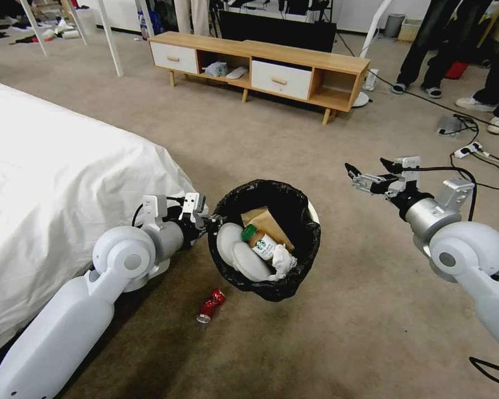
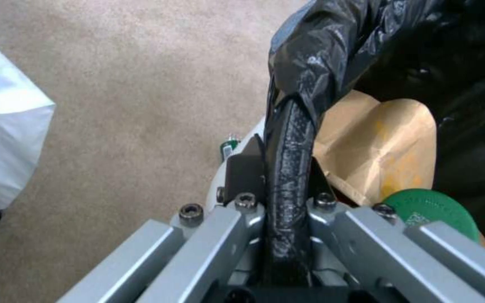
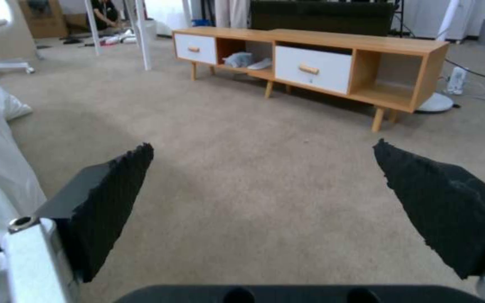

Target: Pick up the trash bin and place the garbage on the floor into it.

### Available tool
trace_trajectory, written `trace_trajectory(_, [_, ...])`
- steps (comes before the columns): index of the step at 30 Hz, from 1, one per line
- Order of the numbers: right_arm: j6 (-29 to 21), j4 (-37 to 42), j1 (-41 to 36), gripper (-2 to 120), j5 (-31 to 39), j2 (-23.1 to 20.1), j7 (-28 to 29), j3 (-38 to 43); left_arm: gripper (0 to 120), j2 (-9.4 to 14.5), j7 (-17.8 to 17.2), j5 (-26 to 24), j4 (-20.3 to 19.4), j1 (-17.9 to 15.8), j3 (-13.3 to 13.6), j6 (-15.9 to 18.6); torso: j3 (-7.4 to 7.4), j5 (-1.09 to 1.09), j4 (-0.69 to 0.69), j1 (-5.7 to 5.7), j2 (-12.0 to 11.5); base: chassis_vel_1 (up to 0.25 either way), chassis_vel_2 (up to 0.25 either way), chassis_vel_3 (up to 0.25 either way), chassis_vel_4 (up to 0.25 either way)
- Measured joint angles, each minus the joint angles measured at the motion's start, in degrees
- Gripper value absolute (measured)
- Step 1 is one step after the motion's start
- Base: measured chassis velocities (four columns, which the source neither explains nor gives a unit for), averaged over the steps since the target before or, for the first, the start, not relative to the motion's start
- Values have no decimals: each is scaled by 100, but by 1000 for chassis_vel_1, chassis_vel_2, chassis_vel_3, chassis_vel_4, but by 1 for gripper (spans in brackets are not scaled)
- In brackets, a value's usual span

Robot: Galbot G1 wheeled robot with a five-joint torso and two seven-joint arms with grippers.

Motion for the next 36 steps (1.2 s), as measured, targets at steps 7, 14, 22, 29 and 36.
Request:
trace_trajectory(7, [2, 3, 0, 100, 0, 9, 0, 1, 2, -4, -1, 2, 4, 0, 0, 0, 0, 0, 0, 0, 0, 0, 0, 0, 0])
trace_trajectory(14, [4, 7, -1, 100, -1, 7, 0, 12, 2, -3, -2, 2, 5, -4, 0, 0, 0, 0, 0, 0, 0, 0, 0, 0, 0])
trace_trajectory(22, [5, 12, 0, 100, -1, 14, 0, 13, 2, -2, -1, 3, 7, -1, 0, 0, 0, 0, 0, 0, 0, 0, 0, 0, 0])
trace_trajectory(29, [5, 28, -5, 100, -1, 9, -6, 19, 2, -3, 2, 4, 3, 1, -2, 0, 0, 0, 0, 0, 0, 0, 0, 0, 0])
trace_trajectory(36, [7, 34, -3, 100, -3, 13, -14, 16, 2, -12, 86, 59, 2, 13, -7, 0, 0, 0, 0, 0, 0, 0, 0, 0, 0])
